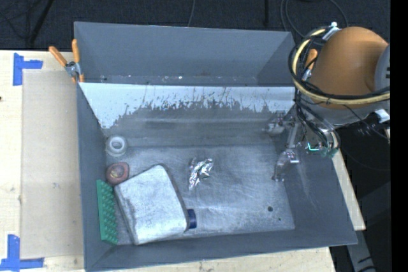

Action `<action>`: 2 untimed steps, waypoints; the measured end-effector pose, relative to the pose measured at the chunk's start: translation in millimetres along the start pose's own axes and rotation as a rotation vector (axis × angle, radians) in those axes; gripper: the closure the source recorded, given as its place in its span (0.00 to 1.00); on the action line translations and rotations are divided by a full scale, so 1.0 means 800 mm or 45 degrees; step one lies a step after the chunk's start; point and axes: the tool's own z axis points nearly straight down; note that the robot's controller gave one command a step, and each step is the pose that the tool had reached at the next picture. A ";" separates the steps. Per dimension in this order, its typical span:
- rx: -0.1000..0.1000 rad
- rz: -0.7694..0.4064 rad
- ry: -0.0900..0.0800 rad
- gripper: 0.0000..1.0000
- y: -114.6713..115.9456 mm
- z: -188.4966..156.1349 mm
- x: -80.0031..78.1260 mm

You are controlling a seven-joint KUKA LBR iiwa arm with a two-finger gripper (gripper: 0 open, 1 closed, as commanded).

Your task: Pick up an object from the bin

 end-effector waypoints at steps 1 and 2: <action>0.003 -0.235 -0.014 0.00 0.142 0.169 0.039; -0.003 -0.077 -0.024 0.00 0.214 0.099 -0.069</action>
Offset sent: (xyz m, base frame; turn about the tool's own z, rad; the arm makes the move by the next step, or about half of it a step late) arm -0.0336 0.1119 -0.1354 -0.1815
